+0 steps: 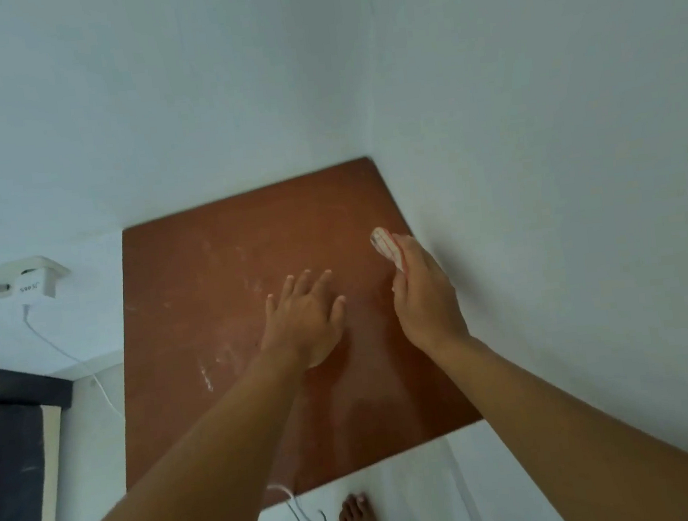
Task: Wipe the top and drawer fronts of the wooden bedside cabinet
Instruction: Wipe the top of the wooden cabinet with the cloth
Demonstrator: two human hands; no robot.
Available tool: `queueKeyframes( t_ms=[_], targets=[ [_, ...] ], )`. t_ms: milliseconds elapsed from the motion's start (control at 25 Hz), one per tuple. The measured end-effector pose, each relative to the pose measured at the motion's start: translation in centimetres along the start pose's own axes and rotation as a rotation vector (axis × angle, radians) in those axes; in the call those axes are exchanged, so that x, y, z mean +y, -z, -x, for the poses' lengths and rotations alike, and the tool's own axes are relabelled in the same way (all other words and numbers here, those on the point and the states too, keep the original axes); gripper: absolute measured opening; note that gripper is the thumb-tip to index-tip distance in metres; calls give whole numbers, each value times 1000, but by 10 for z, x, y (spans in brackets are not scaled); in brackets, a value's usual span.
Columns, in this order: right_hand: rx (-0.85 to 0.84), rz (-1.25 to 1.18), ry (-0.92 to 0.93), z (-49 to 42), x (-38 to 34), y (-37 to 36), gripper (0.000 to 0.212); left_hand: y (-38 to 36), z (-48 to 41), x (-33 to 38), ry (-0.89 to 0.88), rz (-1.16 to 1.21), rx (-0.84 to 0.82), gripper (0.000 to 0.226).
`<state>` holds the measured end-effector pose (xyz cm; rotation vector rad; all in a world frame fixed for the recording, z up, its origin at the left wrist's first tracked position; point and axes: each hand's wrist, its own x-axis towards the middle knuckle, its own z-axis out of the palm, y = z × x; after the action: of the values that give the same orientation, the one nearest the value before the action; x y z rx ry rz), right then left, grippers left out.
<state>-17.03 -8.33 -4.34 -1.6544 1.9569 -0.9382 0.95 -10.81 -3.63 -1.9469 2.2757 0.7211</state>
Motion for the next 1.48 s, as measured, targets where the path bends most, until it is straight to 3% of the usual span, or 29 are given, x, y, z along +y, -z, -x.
queueKeyframes(
  t_ms=[240,400,520,680,1160,1480],
  targets=[
    [14,88,149,-166,-19,-46,51,56,-120,-12,3,-20,2,65],
    [-166,374,210,-228,-4,-83,60,57,-179,-25,-1,-73,-60,64],
    [-279,520,271,-231,23,-105,56,38,-191,-37,-18,-117,-96,62],
    [-258,608,314,-234,32,-113,63,23,-185,-48,-56,-85,-36,60],
    [-300,574,197,-220,38,-124,64,17,-188,-46,-39,-105,-29,60],
    [-238,550,161,-168,42,-114,74,26,-188,-34,16,-176,-68,63]
  ],
)
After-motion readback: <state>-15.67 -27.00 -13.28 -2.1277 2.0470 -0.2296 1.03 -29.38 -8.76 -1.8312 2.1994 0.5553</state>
